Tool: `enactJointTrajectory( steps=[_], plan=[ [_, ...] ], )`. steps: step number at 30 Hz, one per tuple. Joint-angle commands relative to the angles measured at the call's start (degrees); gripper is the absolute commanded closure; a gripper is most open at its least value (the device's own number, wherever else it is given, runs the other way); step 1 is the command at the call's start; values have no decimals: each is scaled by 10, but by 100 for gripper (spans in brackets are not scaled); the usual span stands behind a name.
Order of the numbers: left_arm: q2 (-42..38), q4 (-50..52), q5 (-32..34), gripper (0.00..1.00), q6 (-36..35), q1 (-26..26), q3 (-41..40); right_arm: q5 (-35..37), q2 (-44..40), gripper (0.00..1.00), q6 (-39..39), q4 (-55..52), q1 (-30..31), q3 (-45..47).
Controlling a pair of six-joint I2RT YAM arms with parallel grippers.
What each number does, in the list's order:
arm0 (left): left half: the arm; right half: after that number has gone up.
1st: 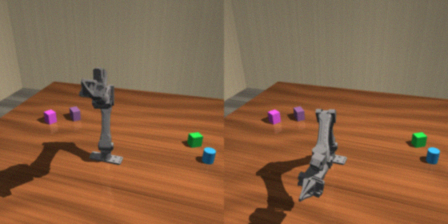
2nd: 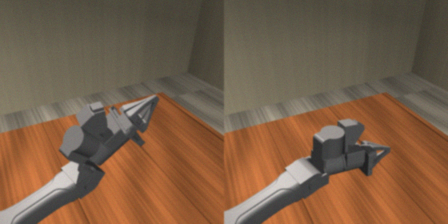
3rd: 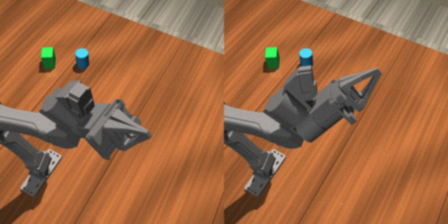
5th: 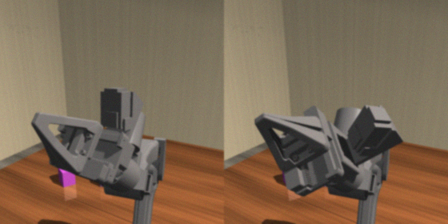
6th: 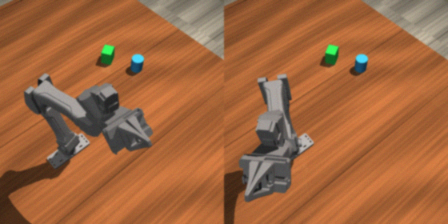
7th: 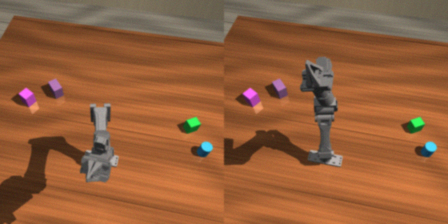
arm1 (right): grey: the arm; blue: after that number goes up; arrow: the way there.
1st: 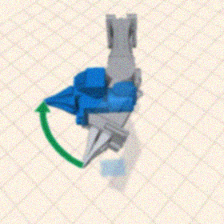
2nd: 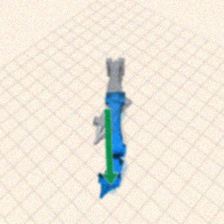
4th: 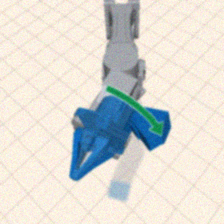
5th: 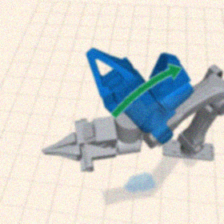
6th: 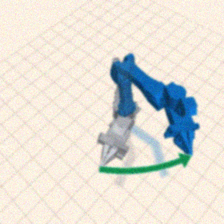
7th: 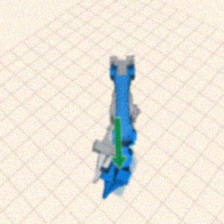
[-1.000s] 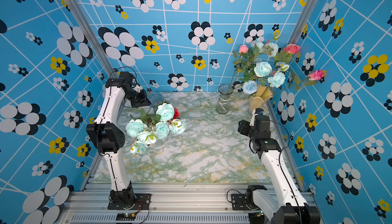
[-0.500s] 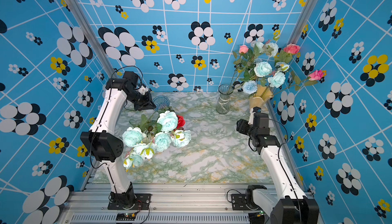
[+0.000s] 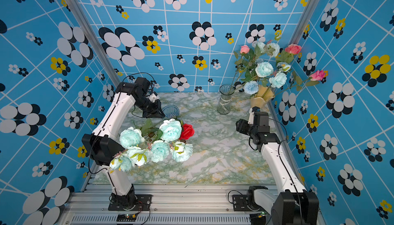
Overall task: Pick out blue flowers from the vase
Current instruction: Move the vase to the center of the board.
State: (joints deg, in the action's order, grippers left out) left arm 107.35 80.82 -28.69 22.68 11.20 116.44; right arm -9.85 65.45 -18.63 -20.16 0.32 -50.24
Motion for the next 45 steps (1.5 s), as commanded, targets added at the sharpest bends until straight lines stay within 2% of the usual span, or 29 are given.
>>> enactJointTrajectory(
  steps=[1,6,18,40,45],
  plan=[
    [-49,-1,-52,100,-1,10,1,-14,6,33,13,-16,-2,-20],
    [-49,11,-59,100,-3,24,10,-19,13,33,15,-19,-2,-23],
    [-46,9,-83,100,-22,75,-30,-22,20,33,17,-22,-1,-27],
    [57,21,-47,100,-48,106,12,-26,34,33,17,-22,-2,-31],
    [80,23,-43,78,-49,106,43,-25,35,33,17,-22,-1,-31]
  ],
)
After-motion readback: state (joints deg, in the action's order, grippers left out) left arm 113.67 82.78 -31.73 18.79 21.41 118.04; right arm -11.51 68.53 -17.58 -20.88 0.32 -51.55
